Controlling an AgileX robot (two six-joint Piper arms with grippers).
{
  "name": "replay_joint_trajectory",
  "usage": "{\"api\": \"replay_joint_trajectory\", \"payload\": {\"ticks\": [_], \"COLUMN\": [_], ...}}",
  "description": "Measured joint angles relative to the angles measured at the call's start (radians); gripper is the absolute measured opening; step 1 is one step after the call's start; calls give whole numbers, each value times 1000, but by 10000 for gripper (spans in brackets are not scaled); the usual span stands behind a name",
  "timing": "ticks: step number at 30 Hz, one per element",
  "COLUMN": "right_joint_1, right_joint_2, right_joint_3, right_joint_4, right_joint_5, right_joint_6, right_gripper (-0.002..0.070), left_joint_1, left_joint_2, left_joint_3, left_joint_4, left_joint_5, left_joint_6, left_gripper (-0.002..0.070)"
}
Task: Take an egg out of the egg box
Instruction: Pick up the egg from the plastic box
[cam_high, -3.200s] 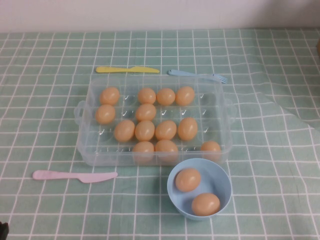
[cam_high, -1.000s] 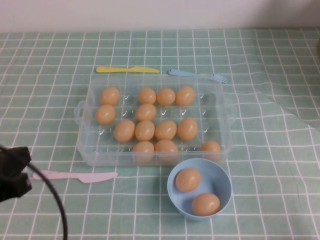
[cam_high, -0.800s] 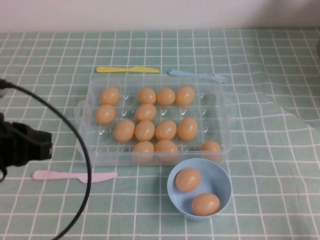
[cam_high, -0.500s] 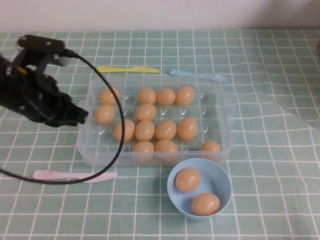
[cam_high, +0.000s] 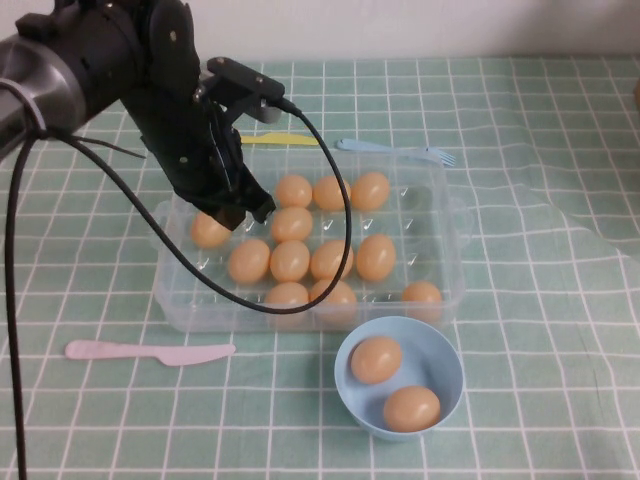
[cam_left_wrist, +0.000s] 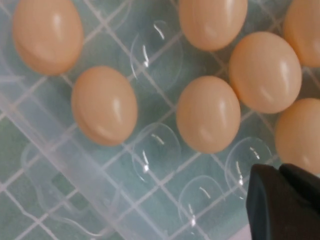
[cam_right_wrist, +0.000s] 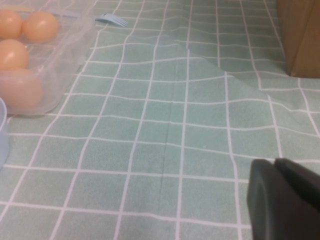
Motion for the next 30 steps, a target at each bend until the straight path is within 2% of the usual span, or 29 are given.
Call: {"api": "replay_joint_trajectory", "payload": {"ticks": [10,12,18,20,30], "right_joint_1": [0,0,0,0,0], "right_joint_2": [0,0,0,0,0], "right_joint_3": [0,0,0,0,0], "right_joint_4": [0,0,0,0,0], "right_joint_5": [0,0,0,0,0], "right_joint_6": [0,0,0,0,0], "right_gripper": [-17,-17,-17,-17,-17], "left_joint_1": [0,0,0,0,0], "left_joint_2": [20,33,99,117,167], "left_joint_3": [-17,-21,-53,-59,-62], "left_joint_4": [182,187,198,201,244], "left_joint_5": [-88,-115,-119,-122,-139], "left_joint_6": [1,2,2,2,2], "left_gripper": [8,52,354,405,429]}}
